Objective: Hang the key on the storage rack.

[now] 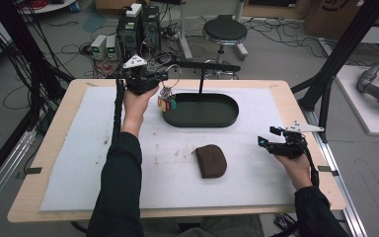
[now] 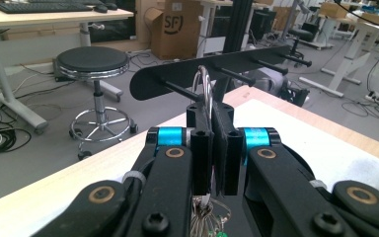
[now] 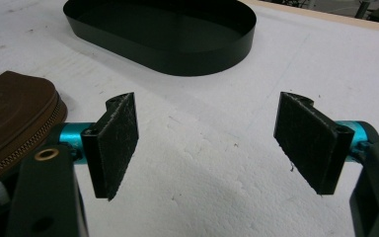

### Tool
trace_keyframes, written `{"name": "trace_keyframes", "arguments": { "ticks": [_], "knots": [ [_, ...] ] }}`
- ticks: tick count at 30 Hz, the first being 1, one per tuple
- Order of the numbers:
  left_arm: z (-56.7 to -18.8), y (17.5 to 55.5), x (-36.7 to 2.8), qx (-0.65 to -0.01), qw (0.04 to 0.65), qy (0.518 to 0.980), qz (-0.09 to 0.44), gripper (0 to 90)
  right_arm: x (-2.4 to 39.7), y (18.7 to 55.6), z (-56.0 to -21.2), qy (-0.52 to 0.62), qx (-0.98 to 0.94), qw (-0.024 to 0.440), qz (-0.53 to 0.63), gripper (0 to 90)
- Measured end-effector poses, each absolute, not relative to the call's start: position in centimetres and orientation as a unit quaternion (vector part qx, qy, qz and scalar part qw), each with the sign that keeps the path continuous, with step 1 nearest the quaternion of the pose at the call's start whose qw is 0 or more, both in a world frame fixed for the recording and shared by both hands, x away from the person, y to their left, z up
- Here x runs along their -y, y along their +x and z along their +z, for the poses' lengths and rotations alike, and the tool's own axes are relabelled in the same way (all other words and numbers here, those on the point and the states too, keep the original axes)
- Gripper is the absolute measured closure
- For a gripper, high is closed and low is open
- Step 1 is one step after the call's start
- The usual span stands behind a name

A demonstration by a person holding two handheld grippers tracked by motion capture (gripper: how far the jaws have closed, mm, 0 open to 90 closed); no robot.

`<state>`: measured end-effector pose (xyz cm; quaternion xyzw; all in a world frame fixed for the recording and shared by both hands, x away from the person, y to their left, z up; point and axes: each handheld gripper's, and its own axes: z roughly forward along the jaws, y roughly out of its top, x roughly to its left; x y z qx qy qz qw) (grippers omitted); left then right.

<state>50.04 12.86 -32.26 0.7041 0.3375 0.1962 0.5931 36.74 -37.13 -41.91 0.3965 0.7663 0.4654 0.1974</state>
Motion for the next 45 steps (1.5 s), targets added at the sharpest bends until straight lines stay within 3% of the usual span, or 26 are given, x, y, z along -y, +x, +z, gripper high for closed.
{"name": "trace_keyframes", "arguments": {
  "ticks": [35, 45],
  "knots": [
    [-33.6, 50.9, -12.2, -0.378, 0.574, 0.699, 0.198, 84.8, 37.1, 36.8, -42.0, 0.394, -0.768, 0.198, 0.464, 25.4],
    [-33.0, 50.2, -12.6, -0.386, 0.563, 0.694, 0.228, 71.4, 37.1, 36.8, -42.0, 0.394, -0.769, 0.196, 0.463, 25.4]
  ]
}}
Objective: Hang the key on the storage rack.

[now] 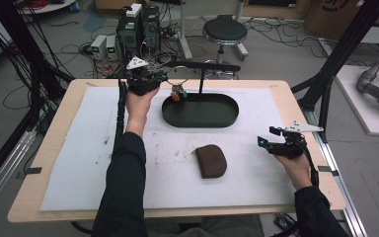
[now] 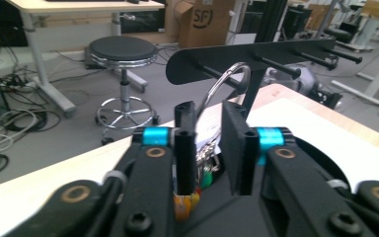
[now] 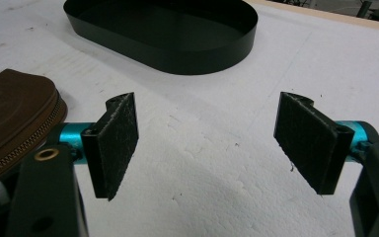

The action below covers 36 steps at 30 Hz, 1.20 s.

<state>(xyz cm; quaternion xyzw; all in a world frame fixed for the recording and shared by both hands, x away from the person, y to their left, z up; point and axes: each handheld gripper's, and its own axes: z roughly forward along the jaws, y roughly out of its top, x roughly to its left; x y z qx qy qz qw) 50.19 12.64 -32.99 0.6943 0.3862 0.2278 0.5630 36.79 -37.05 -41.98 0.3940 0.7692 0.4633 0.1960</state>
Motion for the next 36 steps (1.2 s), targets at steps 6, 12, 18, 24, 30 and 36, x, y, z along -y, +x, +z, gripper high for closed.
{"name": "trace_keyframes", "arguments": {
  "ticks": [6, 12, 18, 24, 30, 36],
  "knots": [
    [-32.3, 48.5, -12.3, -0.366, 0.545, 0.709, 0.257, 53.6, 37.0, 36.8, -42.0, 0.394, -0.769, 0.197, 0.463, 25.4],
    [-31.9, 45.0, -12.1, -0.329, 0.534, 0.729, 0.275, 45.9, 36.9, 36.8, -42.0, 0.392, -0.771, 0.198, 0.462, 25.4],
    [-32.4, 41.1, -12.9, -0.314, 0.547, 0.736, 0.245, 35.7, 36.9, 36.7, -42.0, 0.393, -0.772, 0.197, 0.46, 25.4],
    [-33.4, 37.9, -14.3, -0.303, 0.55, 0.742, 0.235, 30.9, 36.8, 36.7, -41.9, 0.392, -0.772, 0.2, 0.458, 25.4],
    [-35.1, 35.2, -15.7, -0.299, 0.547, 0.749, 0.226, 27.2, 36.8, 36.7, -42.0, 0.393, -0.773, 0.2, 0.457, 25.4],
    [-36.5, 33.8, -16.7, -0.301, 0.549, 0.749, 0.218, 26.7, 36.8, 36.6, -42.0, 0.392, -0.773, 0.201, 0.456, 25.4]
  ]
}}
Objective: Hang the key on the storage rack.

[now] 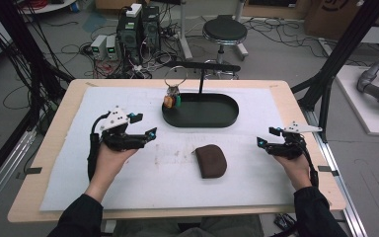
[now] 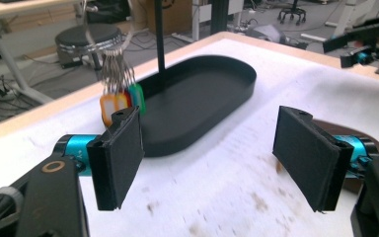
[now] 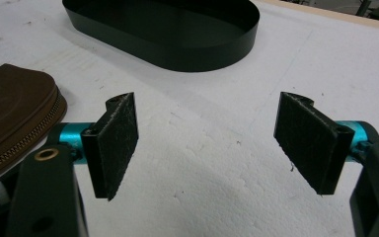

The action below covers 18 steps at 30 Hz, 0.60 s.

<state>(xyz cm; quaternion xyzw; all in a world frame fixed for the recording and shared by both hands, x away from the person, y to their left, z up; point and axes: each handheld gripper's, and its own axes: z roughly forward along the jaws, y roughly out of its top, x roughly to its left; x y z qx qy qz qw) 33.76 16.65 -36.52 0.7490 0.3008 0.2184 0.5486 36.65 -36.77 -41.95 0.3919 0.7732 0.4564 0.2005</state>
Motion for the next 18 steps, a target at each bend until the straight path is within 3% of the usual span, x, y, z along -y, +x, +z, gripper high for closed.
{"name": "trace_keyframes", "arguments": {
  "ticks": [18],
  "knots": [
    [-39.8, 32.2, -19.0, -0.297, 0.572, 0.734, 0.215, 23.5, 36.9, 36.9, -42.1, 0.396, -0.77, 0.203, 0.457, 25.3]
  ]
}}
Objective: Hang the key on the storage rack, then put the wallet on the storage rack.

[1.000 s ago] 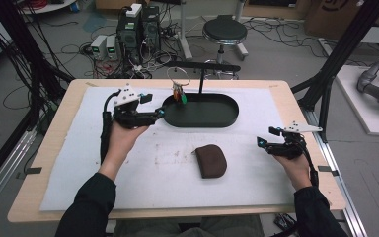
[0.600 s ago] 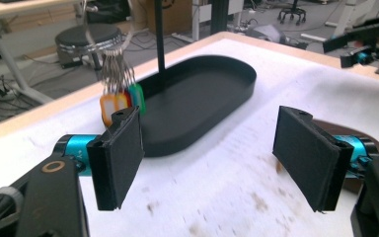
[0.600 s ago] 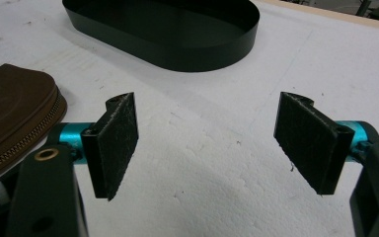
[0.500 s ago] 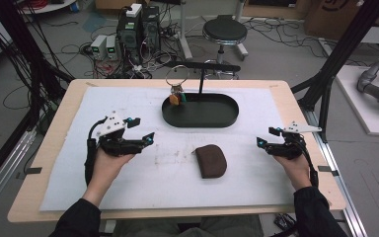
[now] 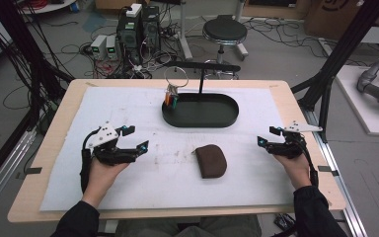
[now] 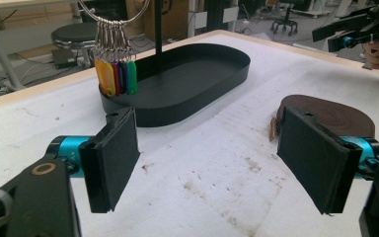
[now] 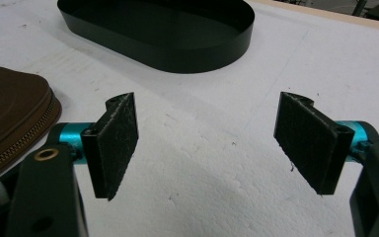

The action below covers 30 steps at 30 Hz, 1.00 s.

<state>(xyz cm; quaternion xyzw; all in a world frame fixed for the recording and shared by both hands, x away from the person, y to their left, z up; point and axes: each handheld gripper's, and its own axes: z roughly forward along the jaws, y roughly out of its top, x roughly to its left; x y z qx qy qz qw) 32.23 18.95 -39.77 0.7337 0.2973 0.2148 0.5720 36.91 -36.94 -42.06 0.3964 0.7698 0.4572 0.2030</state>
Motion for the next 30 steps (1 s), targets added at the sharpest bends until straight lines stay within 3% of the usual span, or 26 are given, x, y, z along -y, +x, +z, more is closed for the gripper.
{"name": "trace_keyframes", "arguments": {
  "ticks": [30],
  "knots": [
    [-40.43, 32.53, -18.95, -0.31, 0.568, 0.723, 0.244, 23.0, 36.66, 36.25, -41.72, 0.387, -0.774, 0.199, 0.46, 25.2]
  ]
}}
